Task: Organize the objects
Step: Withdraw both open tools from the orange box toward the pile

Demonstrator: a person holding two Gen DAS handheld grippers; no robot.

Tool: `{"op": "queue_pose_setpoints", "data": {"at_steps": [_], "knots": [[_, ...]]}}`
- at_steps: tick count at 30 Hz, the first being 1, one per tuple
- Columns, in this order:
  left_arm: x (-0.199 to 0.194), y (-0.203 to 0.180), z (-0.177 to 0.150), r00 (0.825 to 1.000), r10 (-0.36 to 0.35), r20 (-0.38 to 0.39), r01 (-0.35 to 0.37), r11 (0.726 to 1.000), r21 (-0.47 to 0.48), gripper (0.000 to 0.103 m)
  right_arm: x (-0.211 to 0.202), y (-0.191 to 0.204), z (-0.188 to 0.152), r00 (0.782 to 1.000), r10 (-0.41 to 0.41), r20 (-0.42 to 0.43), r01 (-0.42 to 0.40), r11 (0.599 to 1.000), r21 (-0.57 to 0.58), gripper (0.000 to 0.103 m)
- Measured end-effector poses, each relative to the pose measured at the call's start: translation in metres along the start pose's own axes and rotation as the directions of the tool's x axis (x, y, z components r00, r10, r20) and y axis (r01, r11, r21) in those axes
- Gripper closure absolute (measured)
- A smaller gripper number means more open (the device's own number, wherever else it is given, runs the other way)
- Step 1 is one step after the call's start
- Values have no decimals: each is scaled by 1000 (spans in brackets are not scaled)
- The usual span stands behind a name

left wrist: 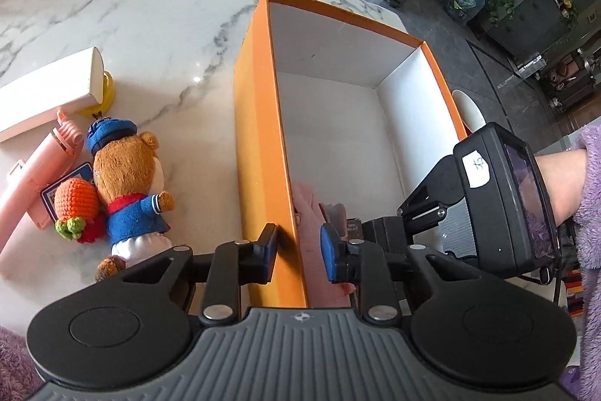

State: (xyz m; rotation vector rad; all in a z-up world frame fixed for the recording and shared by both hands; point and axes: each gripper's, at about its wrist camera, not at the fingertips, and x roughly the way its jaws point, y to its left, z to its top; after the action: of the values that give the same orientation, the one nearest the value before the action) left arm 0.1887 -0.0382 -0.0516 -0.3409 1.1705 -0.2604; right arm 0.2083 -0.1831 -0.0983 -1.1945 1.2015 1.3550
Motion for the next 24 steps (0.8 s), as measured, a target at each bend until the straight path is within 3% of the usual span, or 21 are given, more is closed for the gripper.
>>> {"op": "queue_pose_setpoints", "data": {"at_steps": [7,12,24], "knots": [[-1,2,-1,1000,0,4,0,1000,-9,74,1,-1,2,1000,12,-25,-12,1000,-6,103],[-4,8,0,1000,-23,20,24,999,-35,74,1,-2,-2,998,-15,-56,15,1000,-3,97],[-27,10,-1,997,-19,70,20,1000,-18,71,-21,2,-15,993,-78,-88,80,997,10,95]]}}
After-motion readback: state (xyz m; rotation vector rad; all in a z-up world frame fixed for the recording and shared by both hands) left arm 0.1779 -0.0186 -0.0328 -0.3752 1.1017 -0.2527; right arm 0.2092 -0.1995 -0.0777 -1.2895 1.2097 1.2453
